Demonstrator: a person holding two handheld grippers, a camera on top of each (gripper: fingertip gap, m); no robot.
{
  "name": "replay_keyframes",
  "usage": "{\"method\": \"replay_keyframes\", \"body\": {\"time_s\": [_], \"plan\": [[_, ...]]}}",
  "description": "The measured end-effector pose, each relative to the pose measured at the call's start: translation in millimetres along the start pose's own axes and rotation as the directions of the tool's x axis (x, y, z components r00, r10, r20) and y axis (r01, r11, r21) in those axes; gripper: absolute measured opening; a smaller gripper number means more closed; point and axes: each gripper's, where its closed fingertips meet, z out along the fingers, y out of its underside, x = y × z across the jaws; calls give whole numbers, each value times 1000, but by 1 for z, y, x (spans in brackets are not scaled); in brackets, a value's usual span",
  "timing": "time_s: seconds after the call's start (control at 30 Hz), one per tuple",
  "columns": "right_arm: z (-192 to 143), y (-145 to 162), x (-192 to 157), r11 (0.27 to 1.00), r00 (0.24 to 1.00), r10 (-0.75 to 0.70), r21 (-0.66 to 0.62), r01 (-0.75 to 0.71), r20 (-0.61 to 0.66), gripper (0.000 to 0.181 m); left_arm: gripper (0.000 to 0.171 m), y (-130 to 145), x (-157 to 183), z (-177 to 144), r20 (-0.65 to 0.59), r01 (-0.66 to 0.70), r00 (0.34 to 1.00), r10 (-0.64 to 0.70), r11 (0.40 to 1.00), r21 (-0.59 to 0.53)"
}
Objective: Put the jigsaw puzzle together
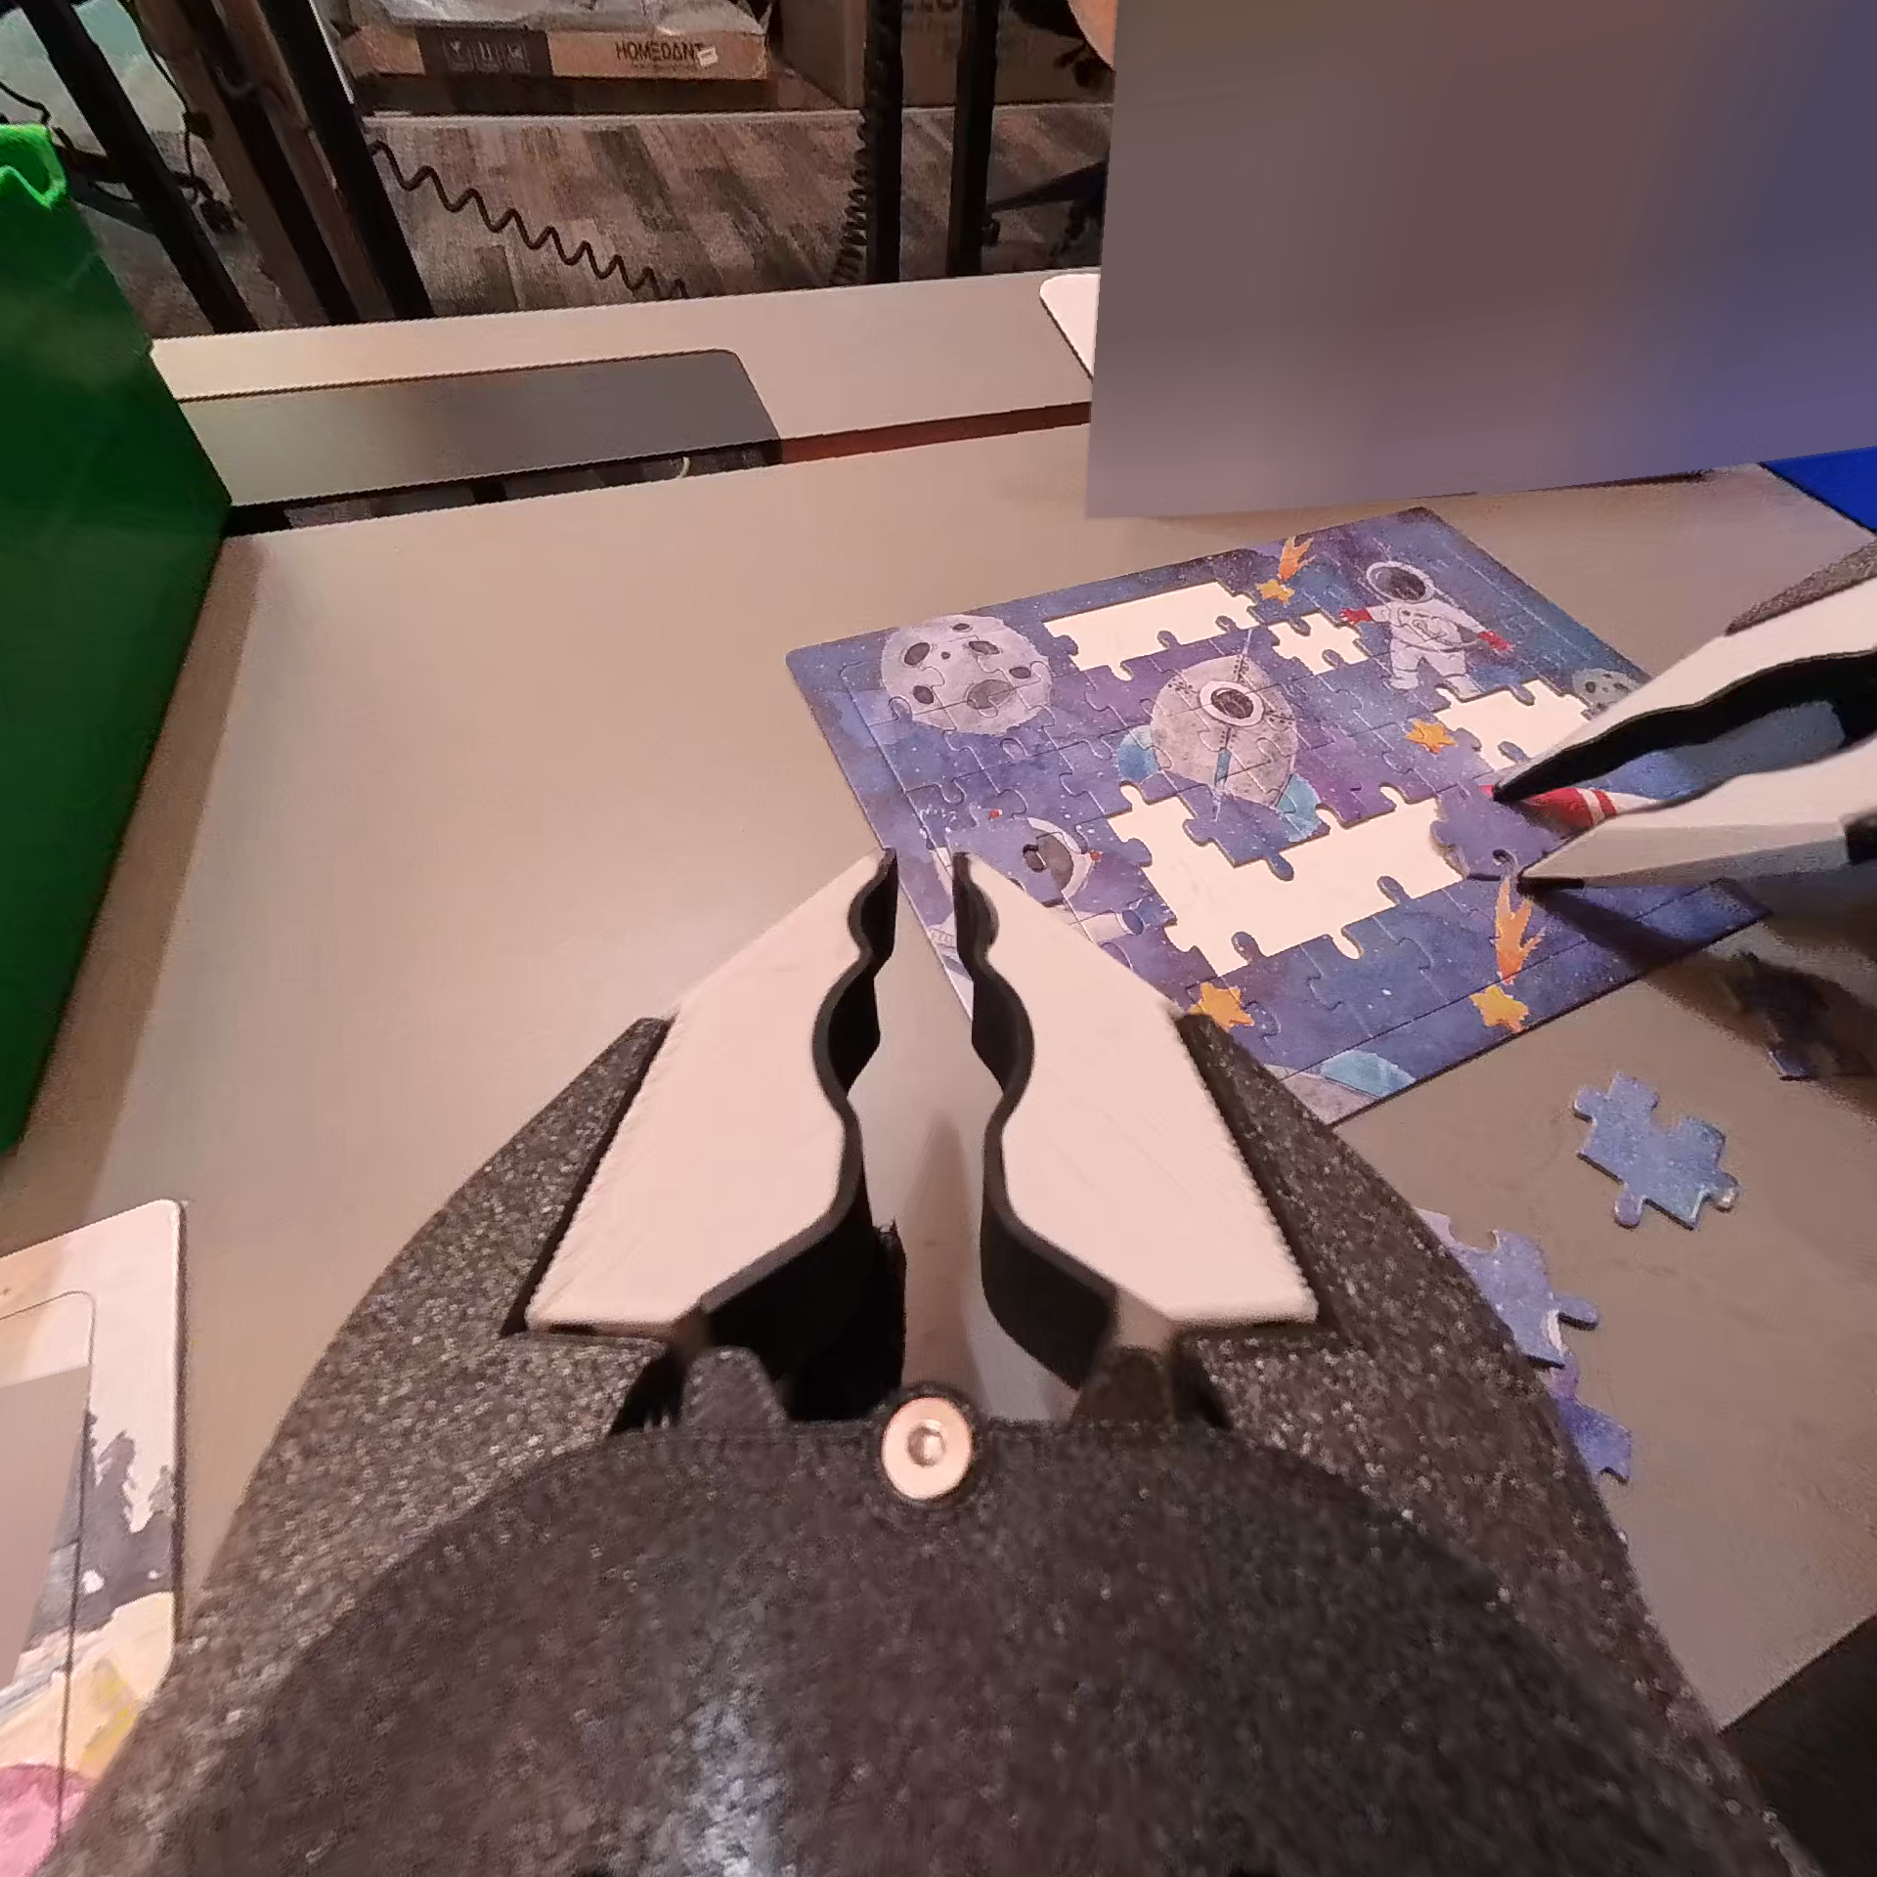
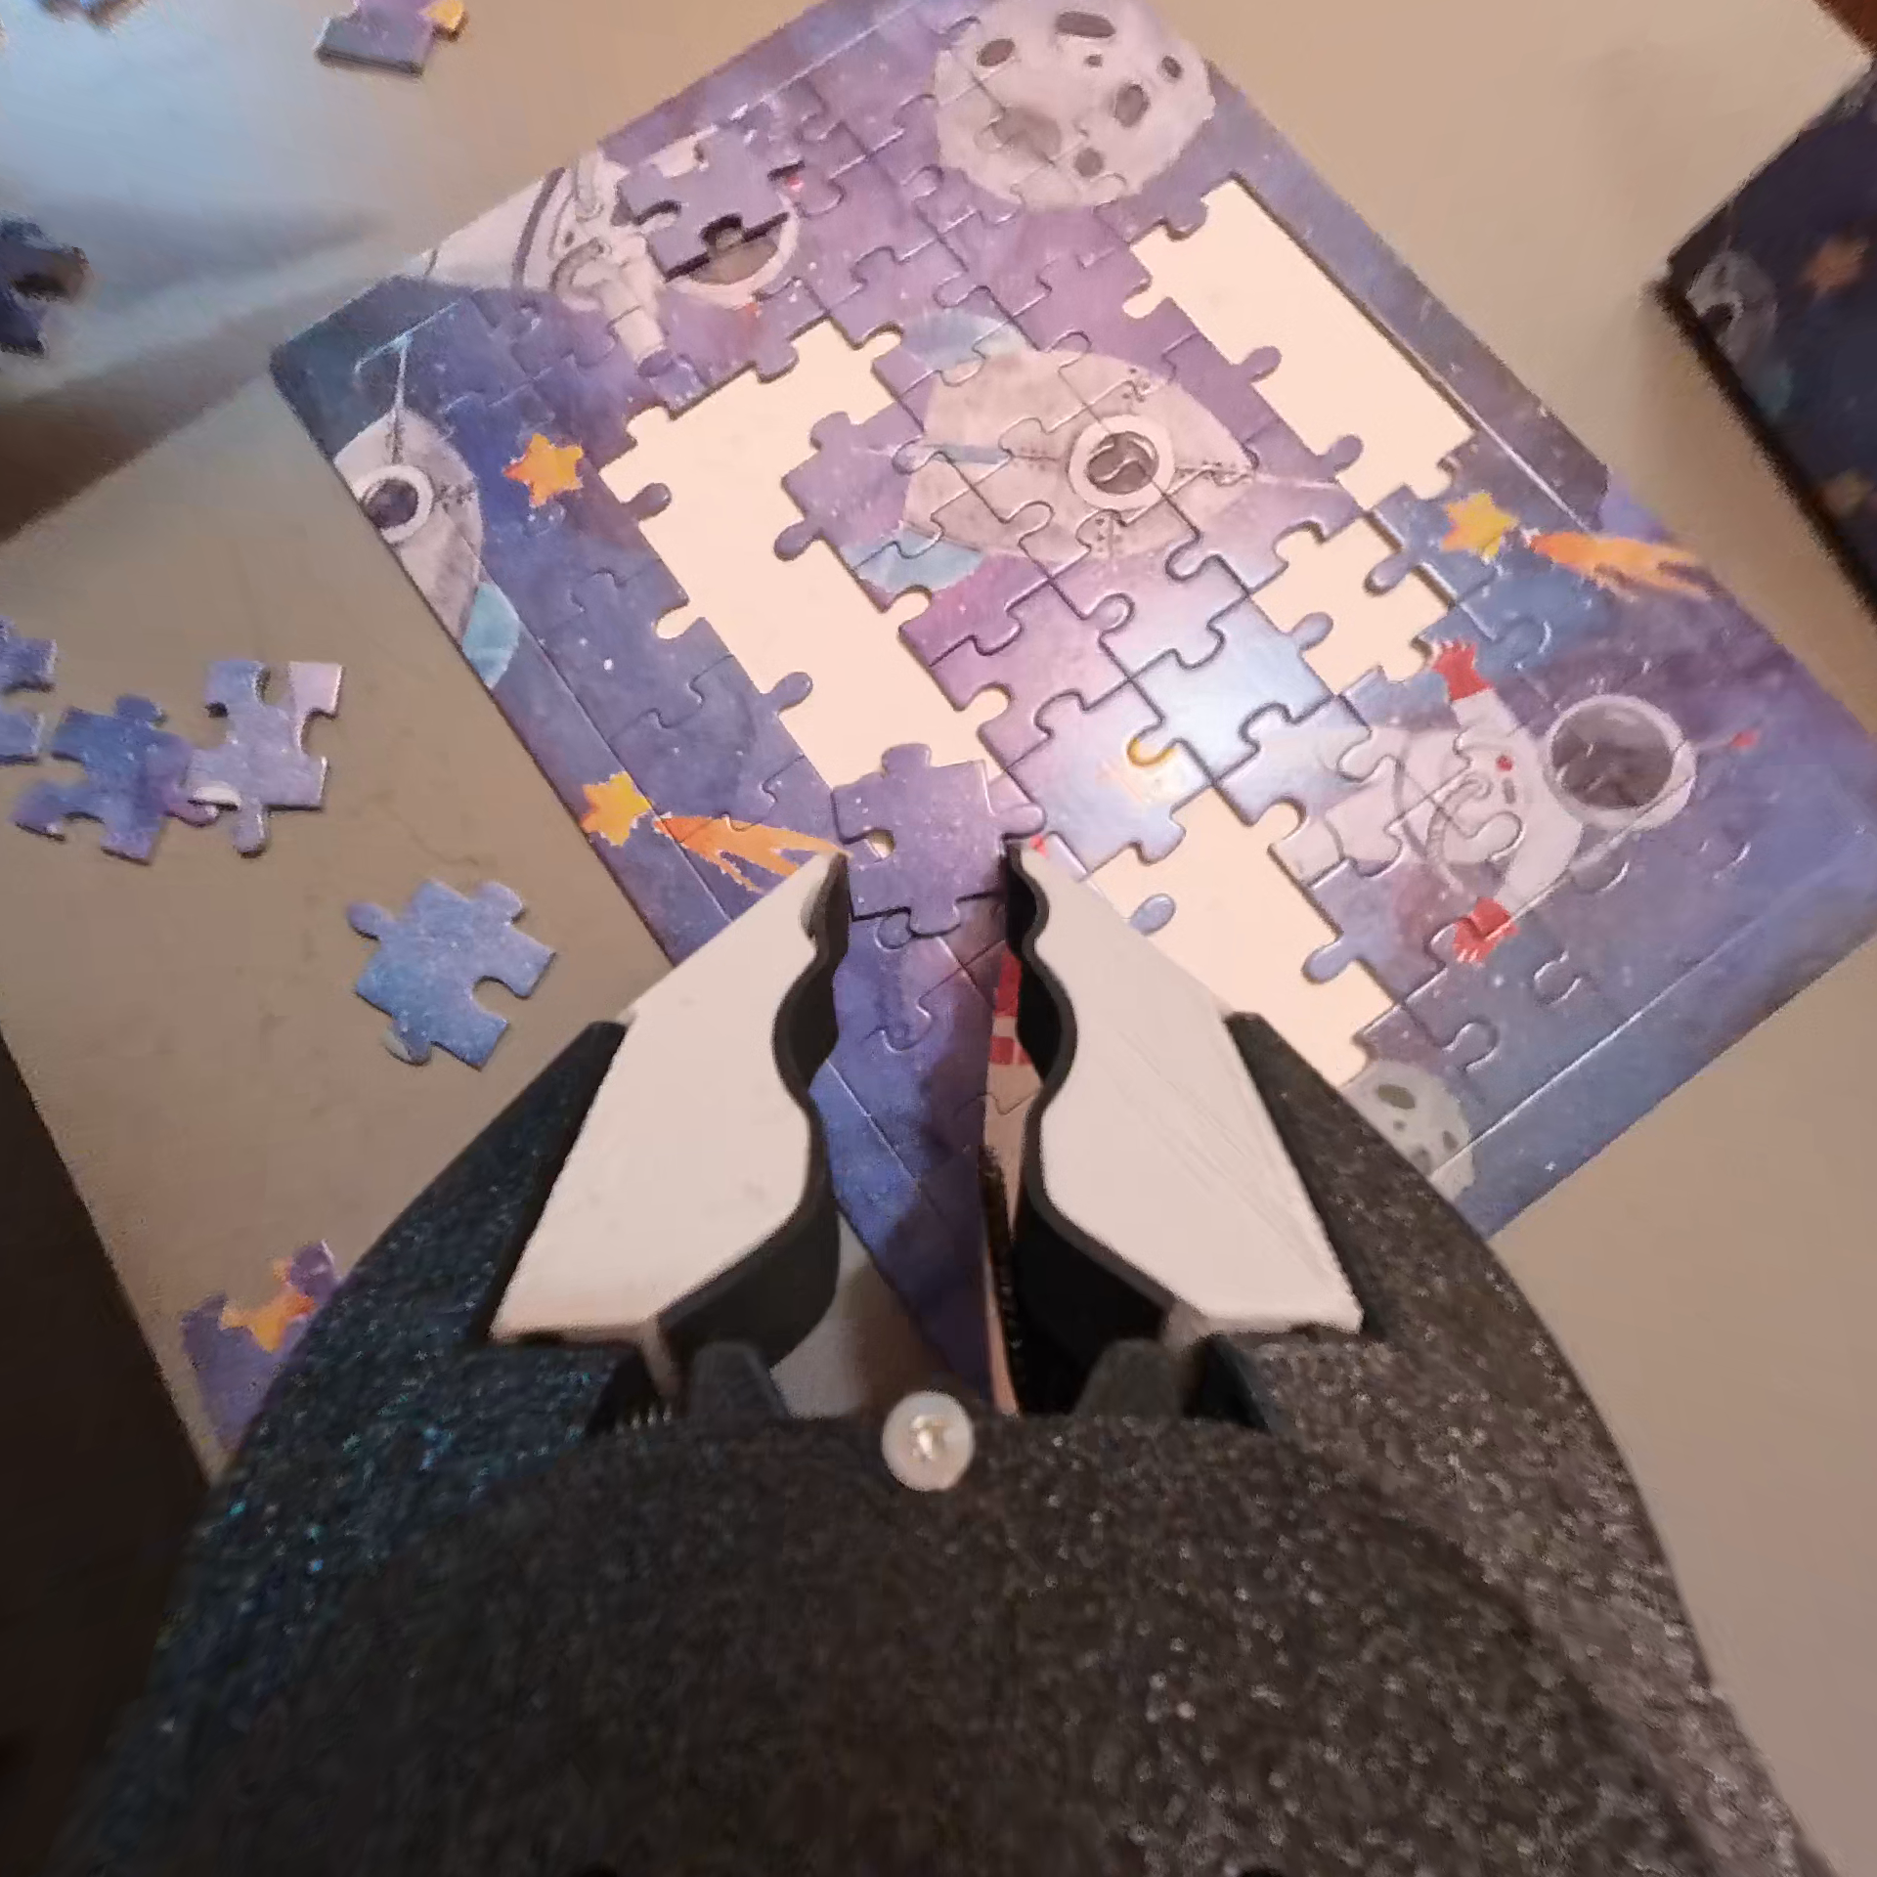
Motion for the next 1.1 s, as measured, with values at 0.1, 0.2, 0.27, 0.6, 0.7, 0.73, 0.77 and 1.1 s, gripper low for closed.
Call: {"method": "replay_keyframes", "body": {"time_s": [0.1, 0.2, 0.27, 0.6, 0.7, 0.73, 0.77, 1.1], "plan": [[-5, 3, -3, 1000, 999, 20, 20, -20, 30, 35, 11, 3, 1, 2, 14, -34, 999, 34, 999, -16], [-11, 9, 0, 1000, 999, -20, 24, 20, 34, 31, 11, 8, 4, 5, 10, -66, 998, 66, 997, -42], [-10, 10, -4, 1000, 997, -19, 20, 18, 74, 30, 11, 10, 6, 7, 11, -82, 997, 83, 995, -57], [-6, 2, -32, 997, 986, -72, 31, 68, 151, 21, 11, 15, 12, 9, -6, -112, 994, 112, 991, -75], [-7, -3, -34, 998, 985, -52, 51, 44, 167, 20, 11, 16, 14, 8, -15, -114, 994, 113, 991, -77], [-6, -2, -37, 999, 982, -38, 41, 31, 187, 20, 11, 16, 14, 8, -15, -115, 993, 114, 990, -78], [-4, -2, -38, 999, 980, -33, 32, 27, 194, 21, 11, 16, 14, 8, -15, -116, 993, 115, 990, -79], [-4, 0, -22, 999, 989, -30, 18, 27, 147, 12, 11, 17, 16, 6, -36, -96, 995, 94, 993, -74]]}}
